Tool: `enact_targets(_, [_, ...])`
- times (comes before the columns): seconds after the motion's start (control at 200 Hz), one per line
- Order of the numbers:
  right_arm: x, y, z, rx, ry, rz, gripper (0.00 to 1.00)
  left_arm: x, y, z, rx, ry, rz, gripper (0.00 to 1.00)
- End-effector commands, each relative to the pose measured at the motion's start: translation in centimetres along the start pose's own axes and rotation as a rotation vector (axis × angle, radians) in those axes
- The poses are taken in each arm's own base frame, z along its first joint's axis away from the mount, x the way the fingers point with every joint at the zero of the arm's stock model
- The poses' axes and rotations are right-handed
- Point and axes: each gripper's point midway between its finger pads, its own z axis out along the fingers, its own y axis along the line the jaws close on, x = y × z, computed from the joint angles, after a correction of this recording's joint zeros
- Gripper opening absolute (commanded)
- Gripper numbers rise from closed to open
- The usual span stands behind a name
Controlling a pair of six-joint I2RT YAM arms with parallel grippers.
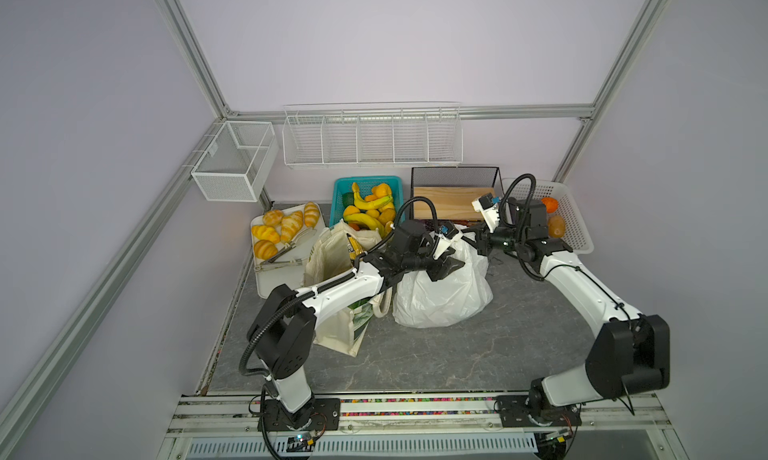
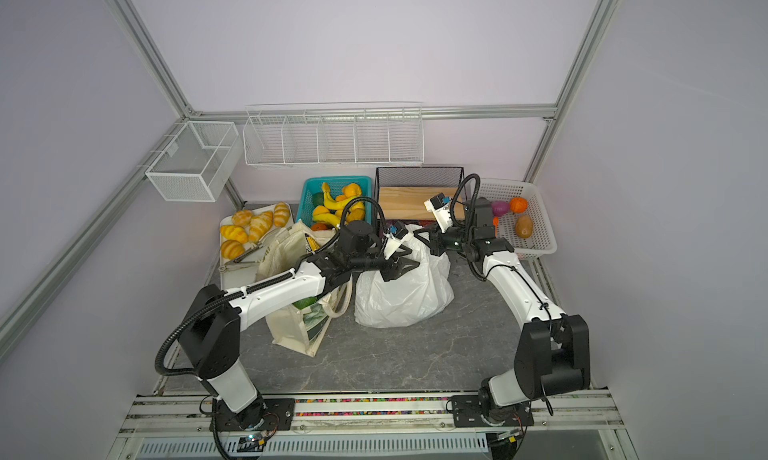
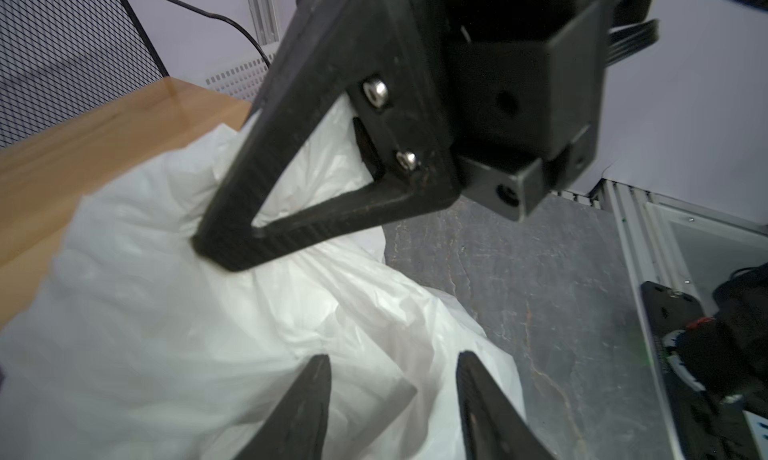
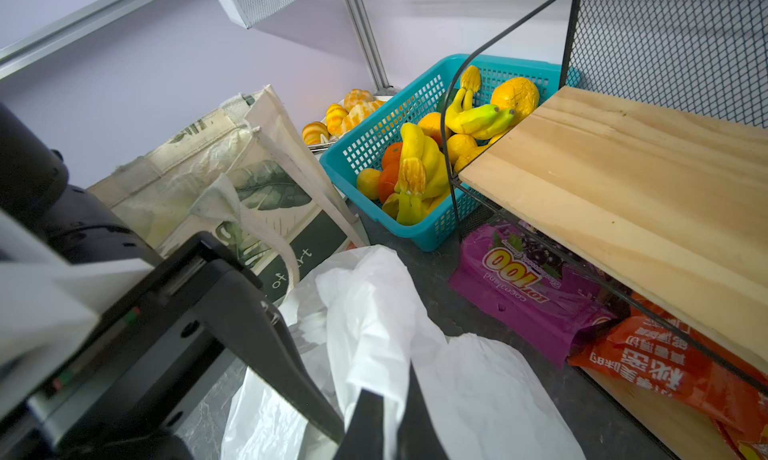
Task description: Place the mixed food into the grocery bags and tie them
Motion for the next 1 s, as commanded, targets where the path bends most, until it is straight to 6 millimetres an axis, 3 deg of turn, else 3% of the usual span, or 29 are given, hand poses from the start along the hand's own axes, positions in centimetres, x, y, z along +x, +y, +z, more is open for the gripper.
enact_targets(0.0, [-1.5,2.6,-1.9,-0.063,-0.038,-0.116,0.06,-4.4,-2.8,-3.7,0.092,-0.074,0.018,0.53])
enact_targets(0.12, [-1.8,4.1,-2.5,-0.103,-0.062,-0.135,0.06,-6.2,-2.8,-7.1,0.101,-0.123,0.008,0.55])
enact_targets(0.23, [-1.8,5.2,-2.8,-0.127,-0.082,-0.128,0.06,-6.9,-0.2,-9.4,-0.013,-0.163,0.005,0.6])
enact_targets(0.32, [-1.5,5.8,-2.9,-0.133,-0.087,-0.126,0.06,-7.0,0.9,-10.0,-0.069,-0.145,0.034,0.65])
enact_targets(0.54, [-1.0,7.2,-3.1,-0.169,-0.099,-0.116,0.06,-5.2,1.2,-8.3,-0.027,-0.023,0.038,0.69])
enact_targets(0.78, [-0.6,7.5,-3.1,-0.179,-0.095,-0.11,0.06,-3.6,1.3,-5.7,0.016,0.082,0.083,0.72])
enact_targets(0.815, [-0.4,8.4,-2.6,-0.203,-0.086,-0.117,0.06,-3.4,1.4,-5.3,0.021,0.096,0.081,0.72])
enact_targets(0.905, [-0.3,8.5,-2.6,-0.209,-0.082,-0.12,0.06,-3.2,1.6,-4.6,0.019,0.109,0.09,0.68])
enact_targets(0.995, [-0.3,8.6,-2.5,-0.212,-0.081,-0.12,0.06,-3.1,1.9,-4.0,0.009,0.116,0.096,0.57])
